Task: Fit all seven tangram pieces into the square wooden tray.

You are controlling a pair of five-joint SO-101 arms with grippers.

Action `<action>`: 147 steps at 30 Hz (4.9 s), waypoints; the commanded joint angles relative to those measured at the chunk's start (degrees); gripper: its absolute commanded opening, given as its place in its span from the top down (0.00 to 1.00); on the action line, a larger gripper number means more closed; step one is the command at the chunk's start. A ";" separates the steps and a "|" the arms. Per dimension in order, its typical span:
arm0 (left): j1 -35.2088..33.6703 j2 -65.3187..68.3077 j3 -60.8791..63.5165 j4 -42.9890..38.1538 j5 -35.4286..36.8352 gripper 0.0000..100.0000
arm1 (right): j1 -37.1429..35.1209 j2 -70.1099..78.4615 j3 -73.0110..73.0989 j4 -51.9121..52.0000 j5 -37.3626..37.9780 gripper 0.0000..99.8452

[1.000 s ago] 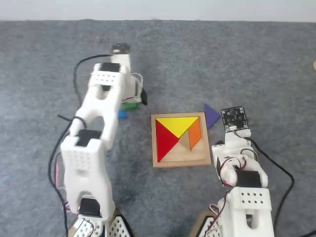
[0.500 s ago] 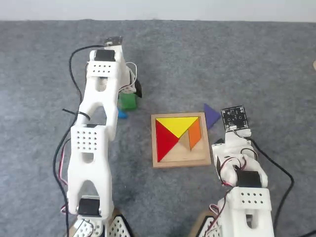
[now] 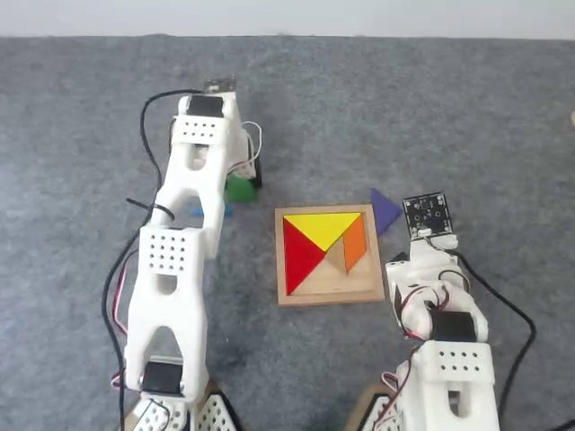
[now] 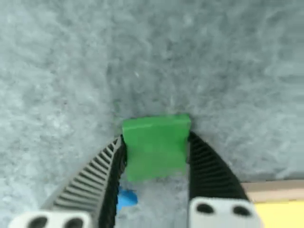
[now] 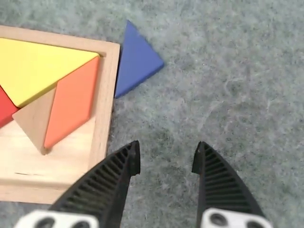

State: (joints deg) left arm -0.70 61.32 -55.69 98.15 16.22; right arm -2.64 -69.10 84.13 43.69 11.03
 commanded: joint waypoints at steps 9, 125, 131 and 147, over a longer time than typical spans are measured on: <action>2.81 -4.75 -1.01 2.55 -3.87 0.99 | -0.31 -0.66 -0.44 -1.27 0.53 0.81; -3.87 -17.05 27.21 2.55 -24.70 0.86 | -0.31 -0.57 -0.44 -1.27 0.44 0.81; -4.04 -28.57 37.85 1.32 -28.48 0.86 | -0.31 -0.57 -0.44 -1.27 0.44 0.81; -0.70 -20.13 32.40 -18.29 -5.54 0.75 | -0.31 -0.75 -0.44 -1.27 0.62 0.81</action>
State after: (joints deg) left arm -3.08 39.08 -20.79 81.54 9.19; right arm -2.73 -69.10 84.13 43.69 11.03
